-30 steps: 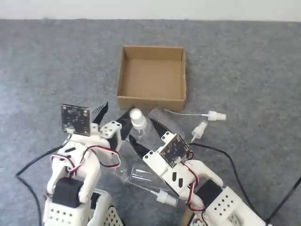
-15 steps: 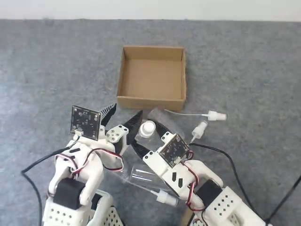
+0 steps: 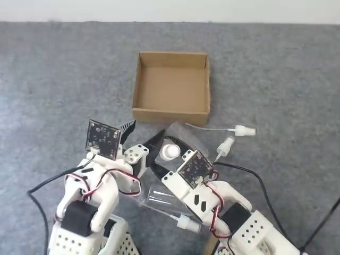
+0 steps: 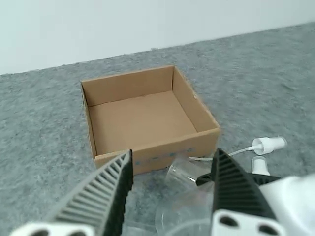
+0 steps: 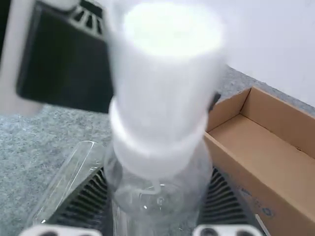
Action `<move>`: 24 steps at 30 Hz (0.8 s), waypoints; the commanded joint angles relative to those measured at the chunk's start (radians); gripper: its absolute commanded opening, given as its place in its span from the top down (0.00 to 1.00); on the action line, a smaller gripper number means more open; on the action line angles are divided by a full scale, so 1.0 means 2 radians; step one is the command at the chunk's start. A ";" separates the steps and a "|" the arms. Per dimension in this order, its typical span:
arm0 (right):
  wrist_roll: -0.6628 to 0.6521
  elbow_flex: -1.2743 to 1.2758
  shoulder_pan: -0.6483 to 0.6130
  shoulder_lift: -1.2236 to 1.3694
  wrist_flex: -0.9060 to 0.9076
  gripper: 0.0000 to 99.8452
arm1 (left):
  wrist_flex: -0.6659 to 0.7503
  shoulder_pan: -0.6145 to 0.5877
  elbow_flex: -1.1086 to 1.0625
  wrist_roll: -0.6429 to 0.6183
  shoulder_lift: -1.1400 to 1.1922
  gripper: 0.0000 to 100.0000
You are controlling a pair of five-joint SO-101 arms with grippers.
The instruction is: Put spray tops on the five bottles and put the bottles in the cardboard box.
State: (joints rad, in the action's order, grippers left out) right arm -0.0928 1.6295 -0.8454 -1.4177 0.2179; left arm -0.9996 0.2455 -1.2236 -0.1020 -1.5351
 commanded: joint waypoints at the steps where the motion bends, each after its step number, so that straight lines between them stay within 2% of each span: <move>1: 0.002 -0.012 -0.002 -0.007 -0.001 0.93 | 0.011 -0.021 0.004 -0.012 -0.005 0.75; 7: 0.002 -0.012 -0.002 -0.006 0.000 0.93 | 0.013 -0.064 0.025 -0.012 -0.005 0.75; 17: 0.002 -0.012 -0.001 -0.006 0.000 0.93 | 0.039 -0.208 0.025 -0.031 0.000 0.75; 24: 0.002 -0.012 0.026 -0.006 0.000 0.93 | 0.052 -0.226 0.017 -0.012 0.015 0.75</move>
State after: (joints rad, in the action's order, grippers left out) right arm -0.0928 1.6295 -0.8408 -1.4177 0.2179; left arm -0.9260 -0.1949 -1.2006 -0.1496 -1.5305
